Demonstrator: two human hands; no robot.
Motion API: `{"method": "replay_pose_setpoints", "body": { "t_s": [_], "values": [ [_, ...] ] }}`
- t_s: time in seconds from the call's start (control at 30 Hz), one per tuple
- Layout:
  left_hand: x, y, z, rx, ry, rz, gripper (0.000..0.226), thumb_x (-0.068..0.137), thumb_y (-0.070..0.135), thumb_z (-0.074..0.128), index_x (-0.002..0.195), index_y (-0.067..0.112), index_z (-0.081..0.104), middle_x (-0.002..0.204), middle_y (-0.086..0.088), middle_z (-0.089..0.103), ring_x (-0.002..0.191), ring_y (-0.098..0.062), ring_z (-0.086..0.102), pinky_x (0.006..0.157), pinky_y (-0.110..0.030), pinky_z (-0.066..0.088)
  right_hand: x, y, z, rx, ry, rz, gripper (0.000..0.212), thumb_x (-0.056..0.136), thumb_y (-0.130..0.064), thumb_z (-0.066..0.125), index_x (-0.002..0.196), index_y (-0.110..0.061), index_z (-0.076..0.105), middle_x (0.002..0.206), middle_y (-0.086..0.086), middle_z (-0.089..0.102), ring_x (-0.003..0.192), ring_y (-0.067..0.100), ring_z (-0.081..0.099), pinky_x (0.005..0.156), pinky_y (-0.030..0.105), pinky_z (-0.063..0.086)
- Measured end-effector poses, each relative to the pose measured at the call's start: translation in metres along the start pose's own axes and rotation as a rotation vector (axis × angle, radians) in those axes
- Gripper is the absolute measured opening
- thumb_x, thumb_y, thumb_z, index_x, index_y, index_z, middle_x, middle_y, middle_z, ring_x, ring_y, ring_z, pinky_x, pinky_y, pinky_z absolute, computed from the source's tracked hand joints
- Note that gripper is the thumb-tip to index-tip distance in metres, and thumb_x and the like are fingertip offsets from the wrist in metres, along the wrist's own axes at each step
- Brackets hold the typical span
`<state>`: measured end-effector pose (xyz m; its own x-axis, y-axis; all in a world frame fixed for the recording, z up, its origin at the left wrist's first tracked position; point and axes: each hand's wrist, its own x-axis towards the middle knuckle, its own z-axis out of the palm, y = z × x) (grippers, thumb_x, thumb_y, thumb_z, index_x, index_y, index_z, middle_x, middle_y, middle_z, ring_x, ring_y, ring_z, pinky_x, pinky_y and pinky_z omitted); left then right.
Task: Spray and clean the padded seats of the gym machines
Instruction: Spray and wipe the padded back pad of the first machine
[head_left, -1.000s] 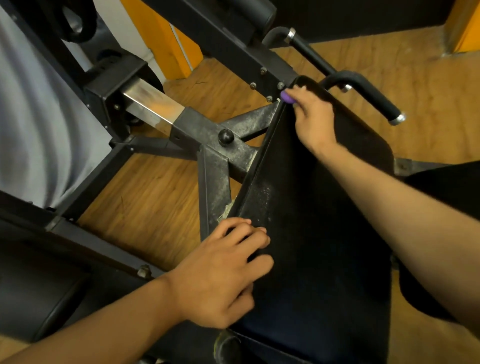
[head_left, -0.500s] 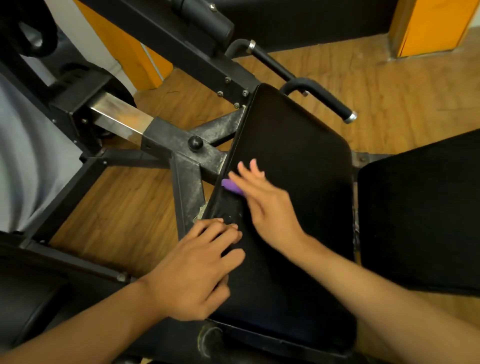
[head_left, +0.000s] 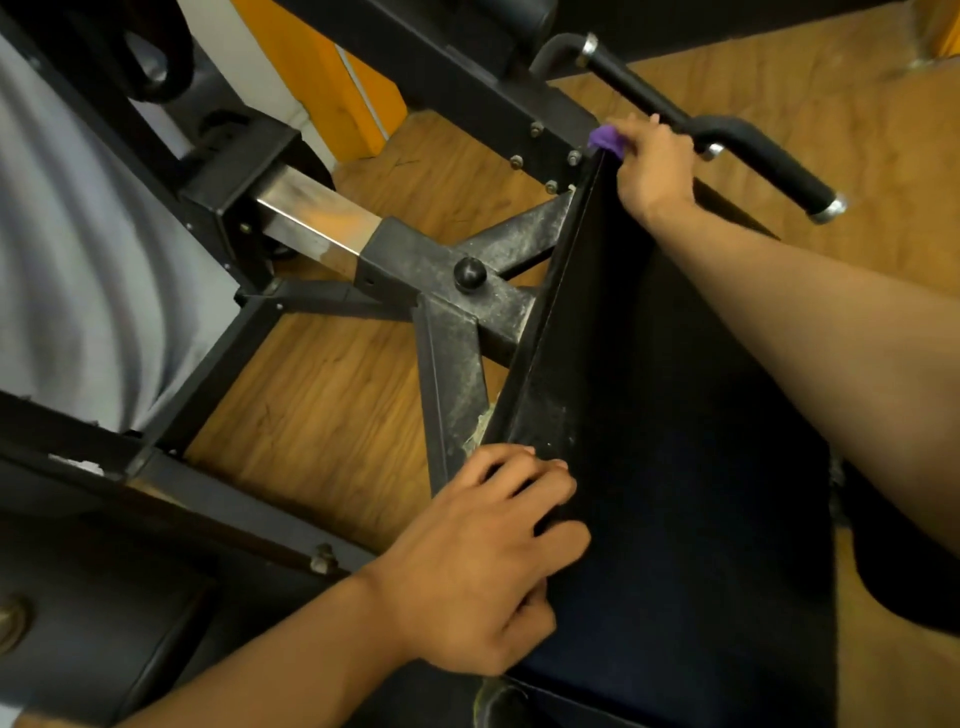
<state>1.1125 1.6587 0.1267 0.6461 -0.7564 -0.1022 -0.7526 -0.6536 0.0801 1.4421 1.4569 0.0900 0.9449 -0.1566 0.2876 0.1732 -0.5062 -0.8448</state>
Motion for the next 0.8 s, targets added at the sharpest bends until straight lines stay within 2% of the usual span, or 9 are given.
{"method": "replay_pose_setpoints", "body": {
  "t_s": [0.1, 0.2, 0.33, 0.43, 0.53, 0.7, 0.8],
  "values": [
    [0.002, 0.0, 0.0, 0.028, -0.007, 0.009, 0.03, 0.077, 0.035, 0.055, 0.103, 0.019, 0.056, 0.123, -0.009, 0.057, 0.121, -0.028, 0.05, 0.113, -0.045, 0.029, -0.007, 0.006, -0.002, -0.003, -0.019, -0.075, 0.038, 0.103, -0.01, 0.042, 0.131, -0.024, 0.063, 0.136, -0.001, 0.061, 0.135, 0.016, 0.049, 0.122, 0.03, 0.021],
    [0.002, 0.002, 0.0, 0.059, -0.022, 0.007, 0.029, 0.078, 0.035, 0.054, 0.103, 0.019, 0.056, 0.122, -0.01, 0.056, 0.116, -0.028, 0.051, 0.112, -0.046, 0.029, -0.026, 0.008, -0.002, 0.005, -0.038, -0.111, 0.042, 0.1, -0.004, 0.046, 0.136, -0.022, 0.06, 0.147, 0.005, 0.053, 0.144, 0.02, 0.038, 0.123, 0.027, 0.014],
    [0.002, 0.002, -0.001, 0.104, -0.038, 0.002, 0.028, 0.078, 0.033, 0.055, 0.102, 0.018, 0.056, 0.123, -0.011, 0.056, 0.116, -0.03, 0.052, 0.109, -0.048, 0.032, -0.096, 0.001, -0.005, 0.039, -0.038, -0.236, 0.046, 0.099, -0.001, 0.049, 0.138, -0.022, 0.059, 0.147, 0.005, 0.053, 0.144, 0.019, 0.039, 0.119, 0.021, 0.018],
    [0.003, 0.004, -0.002, 0.156, -0.063, -0.003, 0.028, 0.08, 0.034, 0.052, 0.103, 0.017, 0.057, 0.123, -0.011, 0.055, 0.115, -0.031, 0.051, 0.109, -0.047, 0.032, -0.155, -0.008, -0.013, 0.085, -0.074, -0.3, 0.047, 0.098, 0.001, 0.05, 0.14, -0.019, 0.057, 0.148, 0.008, 0.051, 0.144, 0.022, 0.039, 0.121, 0.024, 0.022],
    [0.002, 0.007, -0.004, 0.182, -0.086, -0.022, 0.03, 0.081, 0.034, 0.051, 0.103, 0.016, 0.057, 0.122, -0.011, 0.054, 0.113, -0.03, 0.05, 0.107, -0.046, 0.032, -0.219, -0.02, -0.018, 0.162, -0.13, -0.33, 0.048, 0.096, 0.004, 0.053, 0.14, -0.015, 0.056, 0.147, 0.009, 0.051, 0.143, 0.023, 0.039, 0.122, 0.03, 0.024],
    [0.003, 0.013, -0.012, 0.249, -0.138, -0.027, 0.03, 0.084, 0.038, 0.048, 0.105, 0.017, 0.056, 0.123, -0.008, 0.053, 0.11, -0.027, 0.049, 0.104, -0.045, 0.036, -0.252, -0.02, -0.029, 0.199, -0.2, -0.322, 0.047, 0.098, 0.005, 0.052, 0.142, -0.013, 0.054, 0.15, 0.01, 0.048, 0.146, 0.02, 0.032, 0.119, 0.015, 0.016],
    [0.009, 0.019, -0.022, 0.376, -0.219, -0.003, 0.035, 0.091, 0.046, 0.042, 0.109, 0.019, 0.057, 0.125, -0.007, 0.054, 0.112, -0.025, 0.05, 0.104, -0.043, 0.038, -0.248, -0.022, -0.031, 0.181, -0.18, -0.319, 0.047, 0.098, 0.005, 0.053, 0.141, -0.013, 0.055, 0.149, 0.011, 0.049, 0.146, 0.023, 0.034, 0.121, 0.023, 0.023]
  ]
}}
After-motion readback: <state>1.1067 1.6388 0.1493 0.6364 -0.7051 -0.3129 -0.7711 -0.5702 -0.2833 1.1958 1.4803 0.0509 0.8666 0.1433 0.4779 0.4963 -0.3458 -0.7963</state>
